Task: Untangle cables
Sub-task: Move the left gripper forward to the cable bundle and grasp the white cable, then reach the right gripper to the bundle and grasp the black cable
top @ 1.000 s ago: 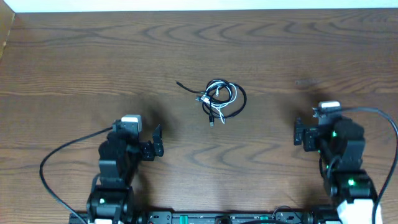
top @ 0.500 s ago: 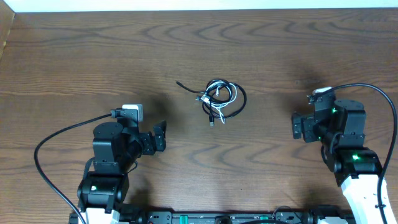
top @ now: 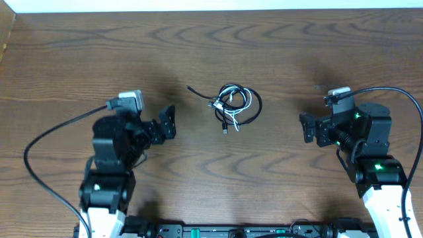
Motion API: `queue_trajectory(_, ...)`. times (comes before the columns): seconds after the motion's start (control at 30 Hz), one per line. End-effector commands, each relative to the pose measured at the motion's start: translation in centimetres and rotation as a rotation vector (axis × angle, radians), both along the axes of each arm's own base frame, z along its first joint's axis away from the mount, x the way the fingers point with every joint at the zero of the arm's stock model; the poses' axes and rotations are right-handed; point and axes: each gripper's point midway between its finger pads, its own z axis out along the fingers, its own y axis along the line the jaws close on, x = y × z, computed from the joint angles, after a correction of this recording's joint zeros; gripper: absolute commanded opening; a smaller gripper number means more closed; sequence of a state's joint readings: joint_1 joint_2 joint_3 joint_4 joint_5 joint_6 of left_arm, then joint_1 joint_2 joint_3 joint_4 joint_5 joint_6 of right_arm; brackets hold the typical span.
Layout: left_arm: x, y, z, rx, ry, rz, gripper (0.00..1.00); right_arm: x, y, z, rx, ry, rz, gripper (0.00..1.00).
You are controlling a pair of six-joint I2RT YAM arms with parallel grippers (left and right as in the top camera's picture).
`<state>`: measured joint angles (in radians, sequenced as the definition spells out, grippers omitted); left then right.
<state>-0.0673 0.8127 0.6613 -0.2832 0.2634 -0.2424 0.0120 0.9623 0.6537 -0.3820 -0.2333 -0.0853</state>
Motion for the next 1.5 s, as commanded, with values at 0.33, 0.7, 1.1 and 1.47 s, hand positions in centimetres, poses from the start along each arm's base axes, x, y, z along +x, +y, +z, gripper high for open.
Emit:
queue_trajectory(0.33, 1.5, 0.0, -1.6, 0.029, 0.455, 0.007, 0.98, 0.4, -0.2, 1.0, 0.081, 0.003, -0.075, 0.99)
queue_trajectory(0.7, 6.9, -4.9, 1.1, -0.028, 0.22, -0.145, 1.0, 0.6, -1.1, 0.8, 0.089, 0.013, -0.147, 0.99)
queue_trajectory(1.1, 3.7, -18.7, -11.8, 0.104, 0.495, -0.507, 0.88, 0.5, -1.3, 0.6, 0.095, 0.025, -0.172, 0.99)
queue_trajectory(1.47, 2.6, -19.9, -17.0, 0.179, 0.591, -0.527, 0.28, 0.5, -1.1, 0.6, 0.119, 0.03, -0.175, 0.99)
